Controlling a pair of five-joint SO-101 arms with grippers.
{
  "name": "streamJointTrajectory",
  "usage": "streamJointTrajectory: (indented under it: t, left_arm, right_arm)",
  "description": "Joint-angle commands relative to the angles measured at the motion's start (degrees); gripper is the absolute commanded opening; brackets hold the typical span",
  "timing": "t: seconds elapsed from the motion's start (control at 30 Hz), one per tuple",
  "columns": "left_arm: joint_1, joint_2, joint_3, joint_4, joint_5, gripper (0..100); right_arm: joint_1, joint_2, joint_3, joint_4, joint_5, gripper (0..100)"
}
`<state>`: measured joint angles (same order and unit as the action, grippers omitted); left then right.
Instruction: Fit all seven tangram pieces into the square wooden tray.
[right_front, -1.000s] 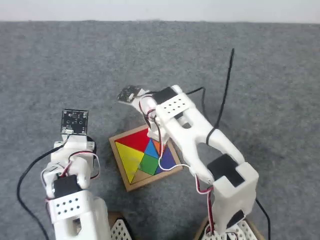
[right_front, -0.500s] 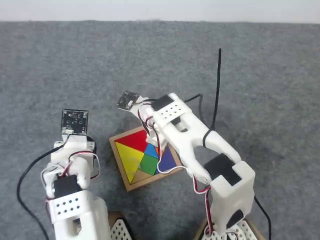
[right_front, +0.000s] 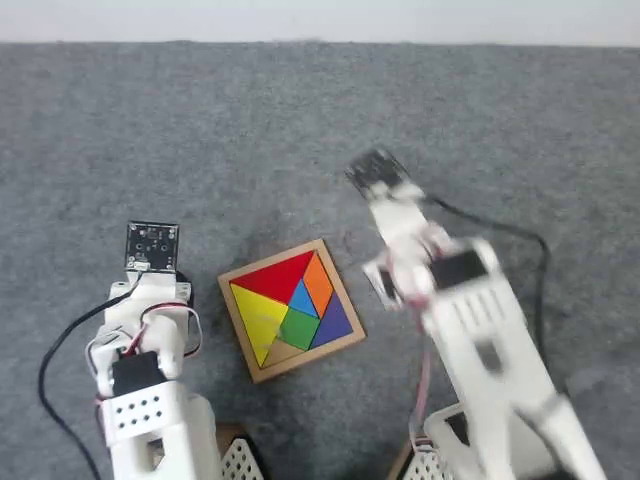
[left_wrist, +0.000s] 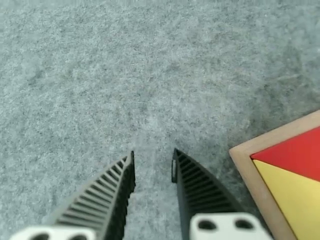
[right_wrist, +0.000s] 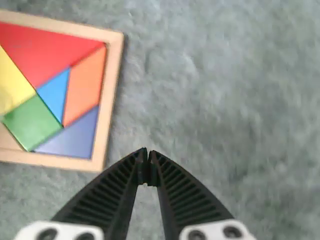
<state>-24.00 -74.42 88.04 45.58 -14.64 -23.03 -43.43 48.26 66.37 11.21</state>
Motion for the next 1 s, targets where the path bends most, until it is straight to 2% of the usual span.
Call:
streamJointTrajectory:
  t: [0.0, 0.2, 0.23, 0.43, 0.57, 0.7, 0.97]
  left_arm:
    - [0.62, 0.26, -0.48, -1.32, 0.0, 12]
    - [8.26, 0.26, 1.63, -1.32, 0.0, 12]
    - [9.14, 0.26, 2.33, -1.49, -0.09, 12]
    - [10.73, 0.26, 4.97, -2.73, -0.53, 11]
    - [10.46, 0.26, 6.11, -5.89, -0.53, 11]
    - [10.81, 0.26, 6.11, -5.98, -0.62, 1]
    - [10.9, 0.18, 4.44, -4.57, -0.62, 1]
  right_arm:
    - [4.09, -24.13, 14.15, -1.89, -1.32, 0.6]
    - [7.69, -60.53, 36.13, -1.45, -1.58, 0.6]
    - [7.69, -62.81, 38.59, -1.19, -1.49, 0.6]
    - [7.16, -52.09, 48.0, -1.63, -1.41, 0.6]
    - [7.16, -54.11, 48.62, -1.63, -1.58, 0.6]
    - [7.34, -56.22, 48.53, 2.15, -1.14, 0.6]
    - [7.34, -60.26, 48.26, 8.66, -1.14, 0.6]
